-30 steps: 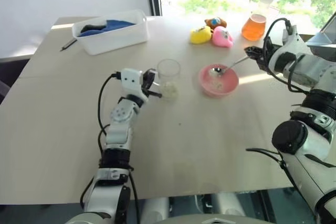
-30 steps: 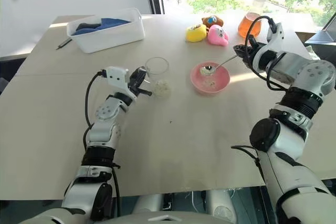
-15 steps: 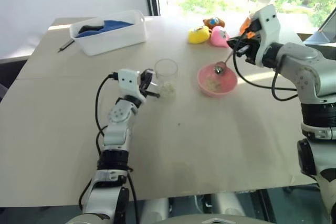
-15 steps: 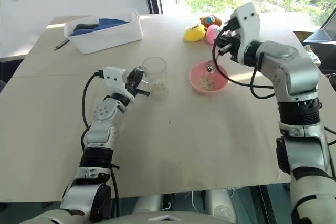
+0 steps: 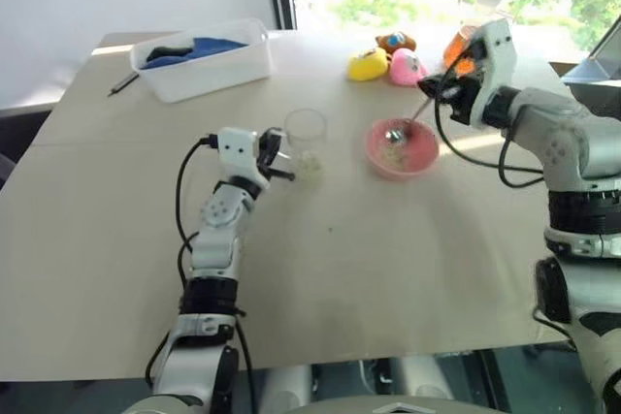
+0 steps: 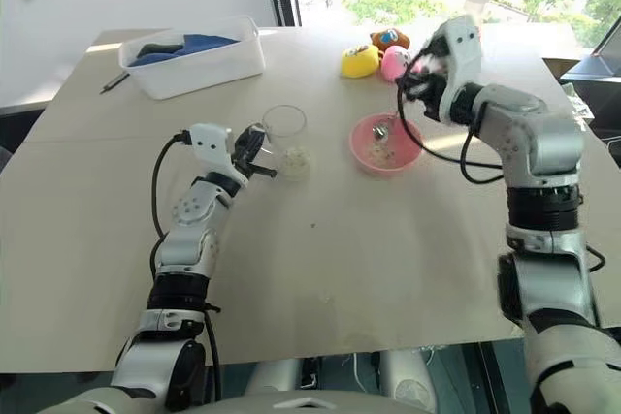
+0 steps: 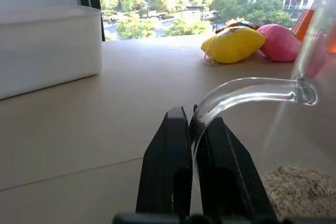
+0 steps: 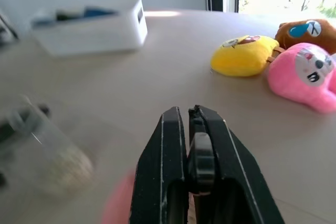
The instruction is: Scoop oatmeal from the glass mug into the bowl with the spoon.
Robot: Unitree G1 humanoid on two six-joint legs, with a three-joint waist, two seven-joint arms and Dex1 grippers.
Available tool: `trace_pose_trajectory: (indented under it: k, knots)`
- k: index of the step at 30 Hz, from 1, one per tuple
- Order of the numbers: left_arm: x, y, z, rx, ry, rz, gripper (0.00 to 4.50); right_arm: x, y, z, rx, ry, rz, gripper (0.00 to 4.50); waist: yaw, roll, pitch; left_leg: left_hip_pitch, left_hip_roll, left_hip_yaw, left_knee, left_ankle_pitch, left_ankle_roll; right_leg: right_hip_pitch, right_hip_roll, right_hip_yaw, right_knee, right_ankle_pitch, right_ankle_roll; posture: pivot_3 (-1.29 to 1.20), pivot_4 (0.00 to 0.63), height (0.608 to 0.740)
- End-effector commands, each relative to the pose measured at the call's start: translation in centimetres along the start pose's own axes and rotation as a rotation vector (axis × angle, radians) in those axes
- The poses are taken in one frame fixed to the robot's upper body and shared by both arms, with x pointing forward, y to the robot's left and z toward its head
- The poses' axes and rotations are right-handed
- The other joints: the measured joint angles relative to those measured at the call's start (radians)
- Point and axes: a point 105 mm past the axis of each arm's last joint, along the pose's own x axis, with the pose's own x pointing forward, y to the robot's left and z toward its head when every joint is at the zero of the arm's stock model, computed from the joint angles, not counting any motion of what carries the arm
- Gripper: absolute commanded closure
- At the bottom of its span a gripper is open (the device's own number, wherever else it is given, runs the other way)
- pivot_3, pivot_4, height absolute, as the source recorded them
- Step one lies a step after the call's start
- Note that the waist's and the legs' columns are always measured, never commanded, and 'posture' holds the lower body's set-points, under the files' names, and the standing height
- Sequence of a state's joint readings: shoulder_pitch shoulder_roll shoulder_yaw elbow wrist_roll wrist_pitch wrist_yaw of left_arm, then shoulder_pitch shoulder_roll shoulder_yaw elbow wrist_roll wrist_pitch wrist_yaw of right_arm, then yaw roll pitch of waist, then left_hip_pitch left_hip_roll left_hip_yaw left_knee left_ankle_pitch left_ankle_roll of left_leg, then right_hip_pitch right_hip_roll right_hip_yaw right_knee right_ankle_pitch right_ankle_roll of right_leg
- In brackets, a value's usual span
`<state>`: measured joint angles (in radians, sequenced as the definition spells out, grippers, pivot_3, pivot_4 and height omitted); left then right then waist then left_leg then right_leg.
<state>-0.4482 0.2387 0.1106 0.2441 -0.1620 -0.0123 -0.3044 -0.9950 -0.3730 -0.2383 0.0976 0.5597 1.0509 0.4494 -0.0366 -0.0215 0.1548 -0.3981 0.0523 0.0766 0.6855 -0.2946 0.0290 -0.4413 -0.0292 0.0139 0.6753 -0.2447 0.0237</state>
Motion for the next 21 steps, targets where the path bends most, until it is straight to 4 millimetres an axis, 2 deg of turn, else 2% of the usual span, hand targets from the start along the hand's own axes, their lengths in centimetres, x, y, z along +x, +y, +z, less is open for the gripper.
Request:
trace_pose_trajectory:
  k: [1, 5, 13, 21]
  knots:
    - [-0.3, -0.2, -0.6, -0.015, 0.025, -0.014, 4.44, 0.0, 3.7, 3.8, 0.133, -0.105, 0.145, 4.50, 0.002, 0.000, 0.000, 0.000, 0.001, 0.000, 0.000, 0.000, 0.000, 0.000, 0.000, 0.000, 0.000, 0.000, 0.000, 0.00, 0.150, 0.740]
    - [-0.2, -0.6, -0.4, -0.030, 0.023, -0.037, 4.44, 0.8, 5.7, 3.8, 0.188, -0.093, 0.209, 4.50, 0.006, 0.000, -0.001, 0.000, 0.000, -0.001, 0.000, 0.000, 0.000, 0.001, 0.000, -0.001, 0.000, 0.000, 0.000, 0.00, 0.150, 0.740]
    - [-0.5, -0.7, -0.2, -0.030, 0.034, -0.049, 4.44, 3.0, 8.0, 1.2, 0.228, -0.012, 0.264, 4.50, 0.004, 0.000, -0.001, -0.002, -0.001, -0.002, 0.000, 0.000, 0.000, 0.000, -0.001, -0.002, -0.002, 0.000, 0.000, 0.00, 0.150, 0.740]
    - [-0.8, -1.2, 0.3, -0.042, 0.052, -0.058, 4.44, 5.3, 10.1, -0.7, 0.130, 0.039, 0.316, 4.50, 0.001, 0.000, -0.001, -0.002, -0.001, -0.002, 0.000, 0.000, 0.000, 0.000, -0.001, -0.002, -0.002, 0.000, 0.000, 0.00, 0.150, 0.740]
